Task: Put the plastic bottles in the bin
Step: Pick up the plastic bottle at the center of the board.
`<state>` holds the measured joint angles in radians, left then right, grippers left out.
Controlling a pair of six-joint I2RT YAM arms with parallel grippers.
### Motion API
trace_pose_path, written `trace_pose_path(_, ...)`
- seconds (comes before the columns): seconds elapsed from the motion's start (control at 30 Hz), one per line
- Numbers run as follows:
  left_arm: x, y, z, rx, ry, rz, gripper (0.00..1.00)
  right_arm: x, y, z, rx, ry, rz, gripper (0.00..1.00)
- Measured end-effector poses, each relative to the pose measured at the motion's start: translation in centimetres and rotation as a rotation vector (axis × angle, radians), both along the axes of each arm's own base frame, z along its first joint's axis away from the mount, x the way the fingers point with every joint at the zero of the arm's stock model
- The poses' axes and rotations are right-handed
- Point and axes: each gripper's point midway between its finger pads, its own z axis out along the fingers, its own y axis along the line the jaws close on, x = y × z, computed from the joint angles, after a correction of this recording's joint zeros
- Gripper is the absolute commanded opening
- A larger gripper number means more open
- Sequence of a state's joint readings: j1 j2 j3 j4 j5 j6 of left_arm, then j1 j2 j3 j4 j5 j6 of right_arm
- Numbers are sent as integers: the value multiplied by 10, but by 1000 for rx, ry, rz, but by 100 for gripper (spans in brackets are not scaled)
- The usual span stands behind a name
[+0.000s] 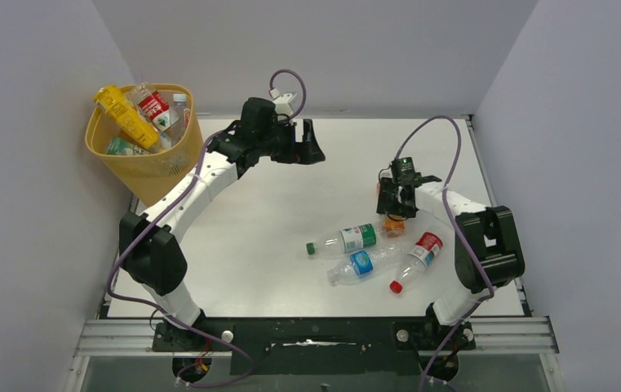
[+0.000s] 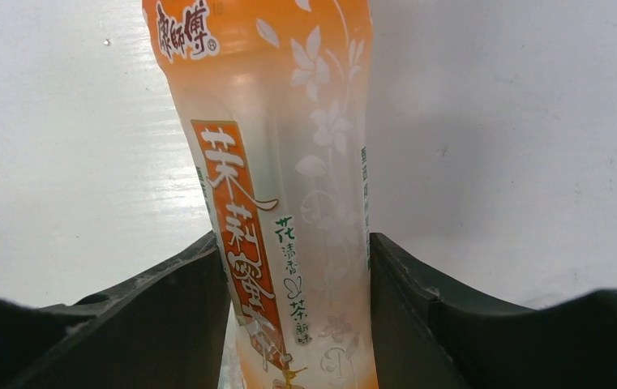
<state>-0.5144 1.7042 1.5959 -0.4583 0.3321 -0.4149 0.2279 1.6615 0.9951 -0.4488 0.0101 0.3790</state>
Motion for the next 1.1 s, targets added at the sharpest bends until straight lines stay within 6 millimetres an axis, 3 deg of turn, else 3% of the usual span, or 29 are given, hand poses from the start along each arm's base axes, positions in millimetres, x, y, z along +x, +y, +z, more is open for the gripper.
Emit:
trace_pose_path(0.27, -2, -14, 14, -93, 4, -29, 86, 3, 5, 15, 29, -41, 12, 48)
trace_pose_path(0.53, -3, -26, 21, -187, 17, -51, 87, 26, 27, 92, 168, -262, 80, 48)
trace_pose_path(0.7, -4, -33, 25, -244, 29, -57, 87, 28, 49, 131, 279, -365, 168, 49)
trace_pose_path(1.1, -4, -43, 23, -342, 54, -51, 87, 9, 109, 161, 401, -408, 362, 50)
